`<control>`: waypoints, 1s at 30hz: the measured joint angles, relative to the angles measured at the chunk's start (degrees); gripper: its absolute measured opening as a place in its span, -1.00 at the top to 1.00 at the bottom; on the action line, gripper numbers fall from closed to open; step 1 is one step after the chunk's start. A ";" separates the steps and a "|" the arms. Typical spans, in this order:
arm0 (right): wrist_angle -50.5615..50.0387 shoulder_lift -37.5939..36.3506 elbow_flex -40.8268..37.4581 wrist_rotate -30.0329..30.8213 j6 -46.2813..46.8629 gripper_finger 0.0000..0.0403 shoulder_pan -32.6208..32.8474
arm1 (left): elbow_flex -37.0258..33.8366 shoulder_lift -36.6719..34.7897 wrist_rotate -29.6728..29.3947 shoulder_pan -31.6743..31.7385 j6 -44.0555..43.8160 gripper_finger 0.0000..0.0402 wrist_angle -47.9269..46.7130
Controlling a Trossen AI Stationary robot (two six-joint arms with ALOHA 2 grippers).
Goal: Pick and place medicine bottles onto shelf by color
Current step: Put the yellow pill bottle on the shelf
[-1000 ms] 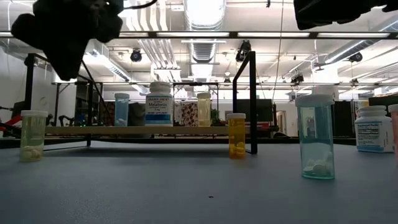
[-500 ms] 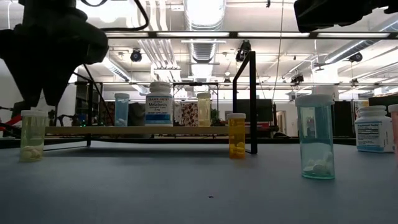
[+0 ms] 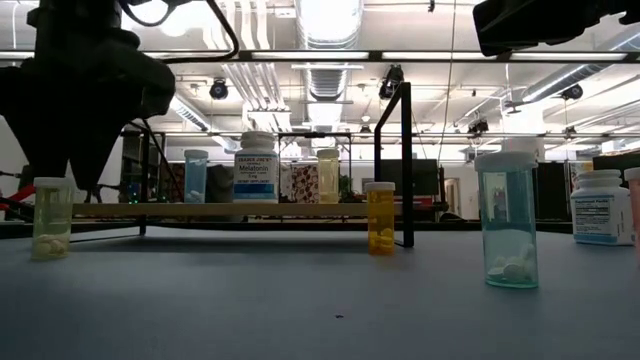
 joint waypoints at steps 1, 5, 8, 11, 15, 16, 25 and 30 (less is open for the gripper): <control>0.00 0.00 -0.02 -0.01 0.12 0.94 0.00 | 0.00 0.28 0.18 -0.09 0.00 -0.14 0.00; 0.00 0.02 -0.11 0.00 0.62 0.94 0.00 | 0.00 1.53 1.23 -0.32 0.00 -0.14 0.00; 0.00 0.02 -0.11 0.00 0.62 0.94 0.00 | 0.00 1.76 1.66 -0.53 0.00 -0.14 -0.11; 0.02 0.02 -0.11 0.00 0.62 0.94 0.00 | 0.00 1.76 1.70 -0.60 0.00 -0.05 -0.15; 0.02 0.02 -0.11 0.00 0.61 0.94 0.00 | 0.00 1.74 1.93 -0.60 0.00 0.16 -0.10; 0.02 0.02 -0.11 0.00 0.61 0.94 0.00 | 0.00 1.74 1.94 -0.60 0.00 0.22 -0.08; 0.01 0.02 -0.11 0.00 0.60 0.94 0.00 | 1.38 1.72 3.44 -0.60 0.48 0.53 0.10; 0.00 0.02 -0.11 0.00 0.60 0.94 0.00 | 8.85 1.71 12.23 -0.60 6.05 0.48 0.38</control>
